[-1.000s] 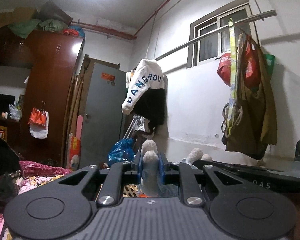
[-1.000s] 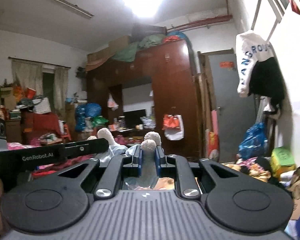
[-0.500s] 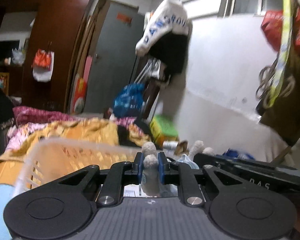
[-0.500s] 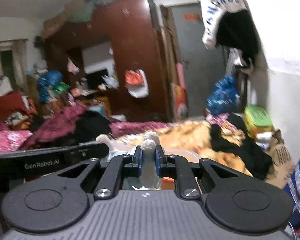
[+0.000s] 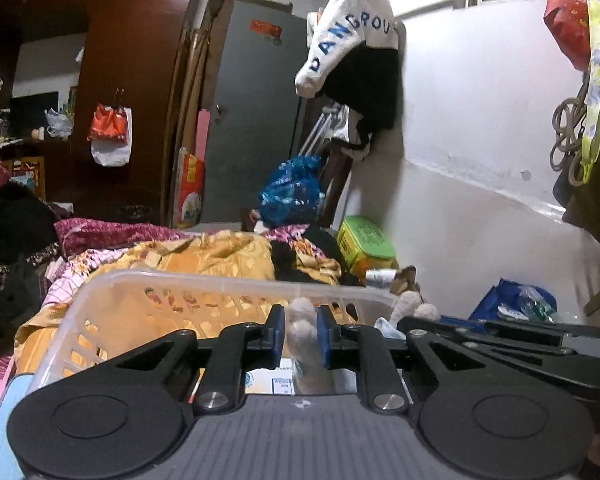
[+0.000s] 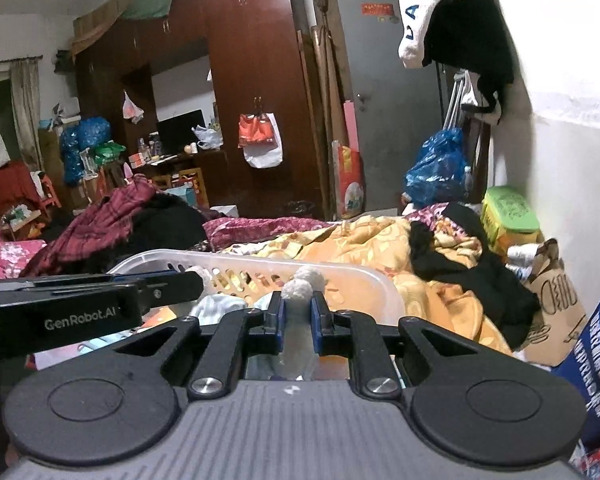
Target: Organize objects
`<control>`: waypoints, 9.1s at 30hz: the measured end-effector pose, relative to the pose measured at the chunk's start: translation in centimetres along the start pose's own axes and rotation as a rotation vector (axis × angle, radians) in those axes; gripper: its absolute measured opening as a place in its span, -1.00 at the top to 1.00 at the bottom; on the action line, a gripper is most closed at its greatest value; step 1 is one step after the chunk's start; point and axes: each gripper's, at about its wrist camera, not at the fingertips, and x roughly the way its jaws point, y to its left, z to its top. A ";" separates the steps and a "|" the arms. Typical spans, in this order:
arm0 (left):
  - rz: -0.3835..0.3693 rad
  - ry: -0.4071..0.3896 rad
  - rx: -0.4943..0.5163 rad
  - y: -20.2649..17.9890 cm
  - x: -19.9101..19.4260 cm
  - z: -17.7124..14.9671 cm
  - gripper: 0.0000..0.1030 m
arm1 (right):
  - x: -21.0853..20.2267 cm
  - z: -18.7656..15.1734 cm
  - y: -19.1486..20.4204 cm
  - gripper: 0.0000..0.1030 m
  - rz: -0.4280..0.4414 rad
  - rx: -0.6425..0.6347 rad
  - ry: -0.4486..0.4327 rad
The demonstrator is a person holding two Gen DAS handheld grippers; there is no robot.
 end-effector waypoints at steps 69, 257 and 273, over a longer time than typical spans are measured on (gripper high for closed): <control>-0.084 0.127 0.201 4.4 -11.9 -18.6 0.65 | -12.1 -18.1 0.2 0.57 0.038 -0.136 0.007; 0.116 -0.100 0.146 0.5 -20.1 -12.0 -1.00 | -16.8 -8.4 4.3 -1.00 -0.086 -0.029 -0.117; 0.117 -0.099 0.160 0.2 -19.9 -12.2 -1.00 | -16.8 -8.4 4.3 -1.00 -0.086 -0.031 -0.117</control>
